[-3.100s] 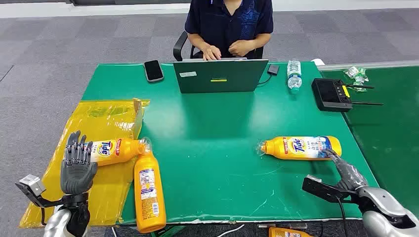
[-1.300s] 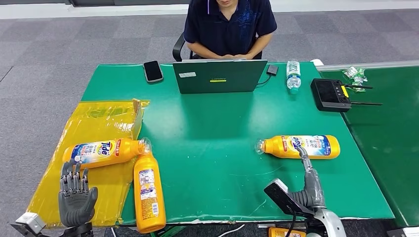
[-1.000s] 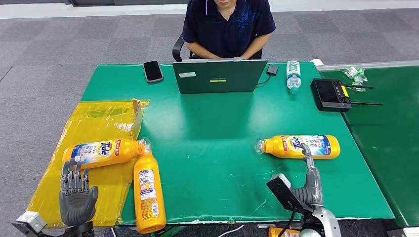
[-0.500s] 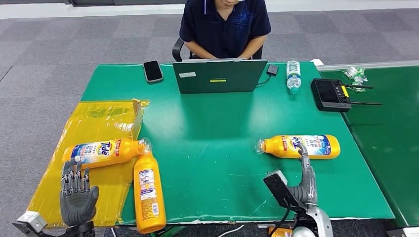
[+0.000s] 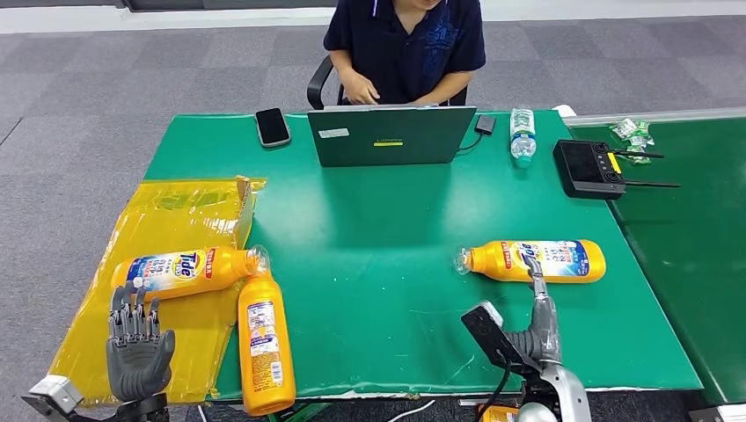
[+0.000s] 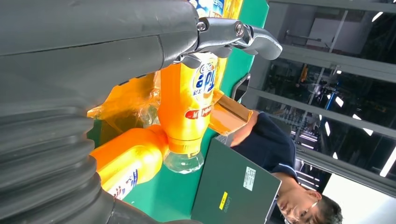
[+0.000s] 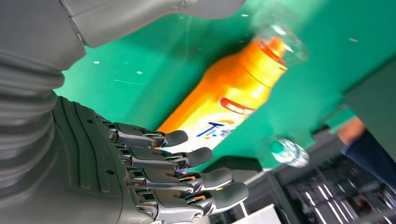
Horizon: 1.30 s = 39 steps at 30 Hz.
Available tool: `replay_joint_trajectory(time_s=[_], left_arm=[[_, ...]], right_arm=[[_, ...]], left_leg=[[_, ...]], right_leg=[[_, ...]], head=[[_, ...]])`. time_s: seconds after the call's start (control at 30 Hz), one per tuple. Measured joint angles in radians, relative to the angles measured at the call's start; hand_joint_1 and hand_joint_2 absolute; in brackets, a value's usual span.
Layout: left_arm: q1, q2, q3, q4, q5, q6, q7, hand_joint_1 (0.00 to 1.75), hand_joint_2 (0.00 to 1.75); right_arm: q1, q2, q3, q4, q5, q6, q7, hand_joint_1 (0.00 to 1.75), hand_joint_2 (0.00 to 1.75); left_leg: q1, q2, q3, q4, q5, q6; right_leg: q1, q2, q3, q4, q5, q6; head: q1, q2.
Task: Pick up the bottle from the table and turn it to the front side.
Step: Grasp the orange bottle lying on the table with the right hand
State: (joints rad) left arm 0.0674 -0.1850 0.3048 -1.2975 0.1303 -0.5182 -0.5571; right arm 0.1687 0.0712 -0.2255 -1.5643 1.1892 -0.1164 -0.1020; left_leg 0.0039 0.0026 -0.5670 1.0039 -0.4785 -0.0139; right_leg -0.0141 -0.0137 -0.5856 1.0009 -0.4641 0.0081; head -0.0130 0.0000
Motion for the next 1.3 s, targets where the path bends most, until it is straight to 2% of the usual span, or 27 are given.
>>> replay_joint_trajectory(time_s=[0.1, 0.23, 0.53, 0.67, 0.9, 1.3], left_arm=[[0.000, 0.000, 0.000, 0.000, 0.003, -0.004, 0.001, 0.00, 1.75], [-0.002, 0.000, 0.000, 0.002, 0.014, -0.008, 0.003, 0.00, 1.75], [-0.019, -0.006, -0.003, 0.012, 0.031, -0.005, 0.018, 0.00, 1.75], [-0.024, -0.009, -0.004, 0.012, 0.035, -0.003, 0.024, 0.00, 1.75], [-0.025, -0.011, -0.004, 0.012, 0.036, -0.002, 0.025, 0.00, 1.75], [-0.025, -0.011, -0.004, 0.012, 0.036, -0.001, 0.025, 0.00, 1.75]], right_arm=[[-0.008, -0.024, 0.000, -0.003, 0.051, 0.047, 0.068, 0.00, 1.75], [-0.033, -0.092, 0.000, 0.012, 0.128, 0.165, 0.188, 0.00, 1.75], [-0.078, -0.245, 0.029, 0.085, 0.121, 0.262, 0.230, 0.00, 1.75], [-0.105, -0.289, 0.056, 0.099, 0.105, 0.280, 0.232, 0.00, 1.75], [-0.118, -0.322, 0.083, 0.116, 0.102, 0.282, 0.239, 0.00, 1.75], [-0.120, -0.335, 0.100, 0.125, 0.102, 0.282, 0.244, 0.00, 1.75]], left_leg=[[0.000, 0.000, 0.000, 0.000, 0.000, 0.000], [0.000, 0.000, 0.000, 0.000, 0.000, 0.000], [-0.001, 0.000, 0.000, 0.000, 0.000, 0.001], [0.000, 0.000, 0.000, 0.000, 0.000, 0.000], [0.000, 0.000, 0.000, 0.000, 0.000, 0.001], [0.000, 0.000, 0.000, 0.000, -0.001, 0.001]], right_leg=[[0.000, 0.000, 0.000, 0.000, 0.000, 0.000], [0.000, 0.000, 0.000, 0.000, 0.000, 0.000], [0.000, 0.000, 0.000, 0.000, 0.000, 0.000], [0.000, 0.000, 0.000, 0.000, 0.000, 0.000], [0.000, 0.000, 0.000, 0.000, 0.000, 0.000], [0.000, 0.000, 0.000, 0.000, 0.000, 0.000]], head=[[0.000, 0.000], [0.000, 0.000], [0.000, 0.000], [0.000, 0.000], [0.000, 0.000], [0.000, 0.000]])
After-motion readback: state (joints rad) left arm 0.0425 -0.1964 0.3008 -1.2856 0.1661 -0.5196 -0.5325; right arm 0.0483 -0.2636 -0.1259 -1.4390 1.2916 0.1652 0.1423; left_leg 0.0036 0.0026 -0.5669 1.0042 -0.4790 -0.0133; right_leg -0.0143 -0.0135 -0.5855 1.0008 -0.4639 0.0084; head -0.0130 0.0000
